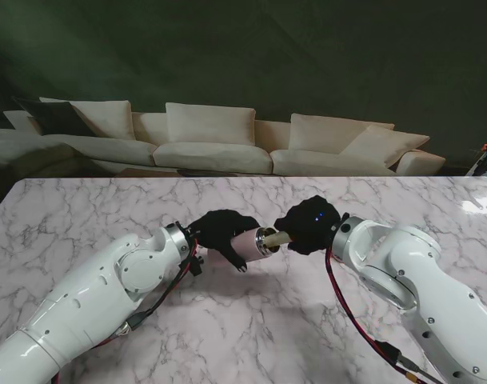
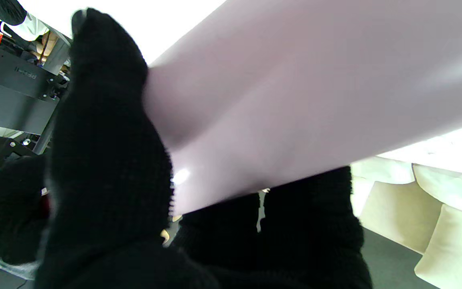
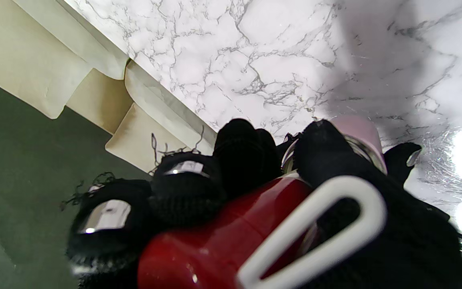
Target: Clean the thermos with cup brush
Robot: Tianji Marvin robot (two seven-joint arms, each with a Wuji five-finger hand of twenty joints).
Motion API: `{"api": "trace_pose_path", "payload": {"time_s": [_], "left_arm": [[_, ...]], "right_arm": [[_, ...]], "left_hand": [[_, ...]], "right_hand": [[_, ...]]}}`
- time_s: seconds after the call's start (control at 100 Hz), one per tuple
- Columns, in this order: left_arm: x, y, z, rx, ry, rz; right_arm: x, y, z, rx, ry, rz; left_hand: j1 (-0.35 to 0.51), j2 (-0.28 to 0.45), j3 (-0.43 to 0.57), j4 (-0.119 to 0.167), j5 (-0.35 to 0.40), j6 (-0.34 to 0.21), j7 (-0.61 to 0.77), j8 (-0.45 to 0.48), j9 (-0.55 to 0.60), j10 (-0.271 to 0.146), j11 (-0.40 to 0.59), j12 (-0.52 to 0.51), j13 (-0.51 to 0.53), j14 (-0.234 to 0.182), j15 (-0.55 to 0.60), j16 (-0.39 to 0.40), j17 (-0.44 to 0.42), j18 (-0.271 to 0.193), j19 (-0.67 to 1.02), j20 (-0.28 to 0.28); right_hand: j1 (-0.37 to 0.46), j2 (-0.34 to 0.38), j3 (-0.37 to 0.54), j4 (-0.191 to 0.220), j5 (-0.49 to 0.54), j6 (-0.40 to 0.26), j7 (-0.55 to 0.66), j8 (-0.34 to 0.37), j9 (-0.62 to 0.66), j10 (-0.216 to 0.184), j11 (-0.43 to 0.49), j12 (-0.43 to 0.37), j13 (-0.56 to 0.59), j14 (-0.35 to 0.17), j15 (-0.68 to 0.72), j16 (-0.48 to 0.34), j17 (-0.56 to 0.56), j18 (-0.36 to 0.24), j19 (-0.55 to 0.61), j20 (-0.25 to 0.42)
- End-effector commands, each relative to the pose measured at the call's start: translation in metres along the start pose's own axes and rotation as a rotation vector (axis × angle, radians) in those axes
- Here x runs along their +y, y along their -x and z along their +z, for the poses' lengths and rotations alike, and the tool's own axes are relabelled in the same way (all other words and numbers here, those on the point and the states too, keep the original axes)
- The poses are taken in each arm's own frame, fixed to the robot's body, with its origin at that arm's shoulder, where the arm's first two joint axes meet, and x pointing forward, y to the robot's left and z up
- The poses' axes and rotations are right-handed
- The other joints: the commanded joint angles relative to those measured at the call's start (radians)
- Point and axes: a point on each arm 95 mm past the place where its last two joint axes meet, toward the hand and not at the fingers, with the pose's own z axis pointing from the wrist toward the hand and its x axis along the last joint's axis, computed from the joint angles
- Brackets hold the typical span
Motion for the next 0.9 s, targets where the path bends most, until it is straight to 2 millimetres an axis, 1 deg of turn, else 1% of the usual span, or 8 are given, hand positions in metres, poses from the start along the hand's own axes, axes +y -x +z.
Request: {"api": "trace_pose_path", "payload": {"time_s": [0.0, 0.25, 0.36, 0.46, 0.72, 0.81, 0.89], "left_arm": [[-0.006, -0.006, 0.005, 0.015, -0.006, 0.002], [-0.005, -0.001, 0.000, -0.002, 0.003, 0.009], [-0.005, -0.002, 0.000, -0.003, 0.008, 0.008], [-0.005, -0.004, 0.003, 0.006, 0.006, 0.004], [-0.006, -0.011, 0.008, 0.024, -0.008, -0.005], [-0.006, -0.010, 0.007, 0.020, -0.004, -0.004], [-0.005, -0.008, 0.005, 0.012, -0.001, -0.005]], "right_arm": [[-0.001, -0.004, 0.000, -0.003, -0.008, -0.006], [0.002, 0.006, -0.016, -0.064, 0.013, -0.026], [0.003, 0.007, -0.019, -0.077, 0.021, -0.024], [0.002, 0.005, -0.015, -0.075, 0.019, -0.016], [-0.004, -0.007, 0.005, -0.041, -0.008, 0.000], [-0.004, -0.008, 0.006, -0.037, -0.008, -0.002], [-0.002, -0.006, 0.003, -0.042, -0.004, -0.004]], "left_hand": [[0.206, 0.484, 0.510, 0.035, 0.107, -0.180, 0.143, 0.043, 0.036, -0.088, 0.049, 0.027, 0.097, -0.101, 0.230, 0.077, 0.031, -0.142, 0.091, 0.031], [0.207, 0.484, 0.509, 0.034, 0.105, -0.181, 0.142, 0.043, 0.035, -0.087, 0.048, 0.026, 0.097, -0.101, 0.230, 0.077, 0.029, -0.141, 0.090, 0.031], [0.207, 0.483, 0.509, 0.035, 0.107, -0.179, 0.142, 0.043, 0.036, -0.086, 0.049, 0.027, 0.097, -0.099, 0.231, 0.077, 0.029, -0.141, 0.090, 0.031], [0.207, 0.484, 0.508, 0.034, 0.106, -0.181, 0.142, 0.043, 0.035, -0.087, 0.048, 0.026, 0.097, -0.100, 0.231, 0.077, 0.029, -0.141, 0.091, 0.032], [0.208, 0.484, 0.508, 0.034, 0.106, -0.180, 0.142, 0.043, 0.036, -0.088, 0.049, 0.027, 0.098, -0.100, 0.231, 0.077, 0.029, -0.140, 0.092, 0.032], [0.208, 0.484, 0.508, 0.034, 0.107, -0.180, 0.142, 0.043, 0.035, -0.088, 0.048, 0.026, 0.098, -0.101, 0.231, 0.077, 0.030, -0.141, 0.092, 0.032], [0.206, 0.485, 0.508, 0.034, 0.107, -0.180, 0.142, 0.043, 0.037, -0.087, 0.049, 0.027, 0.098, -0.099, 0.232, 0.077, 0.030, -0.140, 0.092, 0.032]], "right_hand": [[0.143, 0.075, 0.148, 0.005, 0.083, -0.129, 0.047, 0.005, 0.065, -0.008, 0.037, 0.004, 0.023, -0.062, 0.160, 0.080, 0.045, 0.017, 0.123, -0.014], [0.147, 0.080, 0.138, 0.006, 0.075, -0.121, 0.035, -0.013, 0.054, -0.002, 0.011, -0.013, 0.022, -0.041, 0.122, 0.066, 0.022, 0.028, 0.104, -0.027], [0.148, 0.080, 0.136, 0.007, 0.073, -0.117, 0.031, -0.020, 0.053, 0.000, 0.005, -0.018, 0.023, -0.037, 0.116, 0.064, 0.020, 0.030, 0.102, -0.028], [0.150, 0.079, 0.136, 0.009, 0.074, -0.115, 0.030, -0.025, 0.055, 0.002, 0.003, -0.021, 0.023, -0.036, 0.115, 0.064, 0.020, 0.031, 0.102, -0.028], [0.149, 0.076, 0.139, 0.010, 0.073, -0.109, 0.028, -0.033, 0.057, 0.003, -0.002, -0.027, 0.023, -0.036, 0.114, 0.065, 0.020, 0.032, 0.102, -0.028], [0.148, 0.077, 0.139, 0.010, 0.074, -0.110, 0.030, -0.034, 0.058, 0.002, -0.003, -0.028, 0.023, -0.036, 0.114, 0.065, 0.020, 0.032, 0.102, -0.028], [0.147, 0.081, 0.137, 0.008, 0.075, -0.118, 0.033, -0.032, 0.057, -0.001, -0.002, -0.029, 0.023, -0.037, 0.113, 0.065, 0.020, 0.032, 0.102, -0.028]]}}
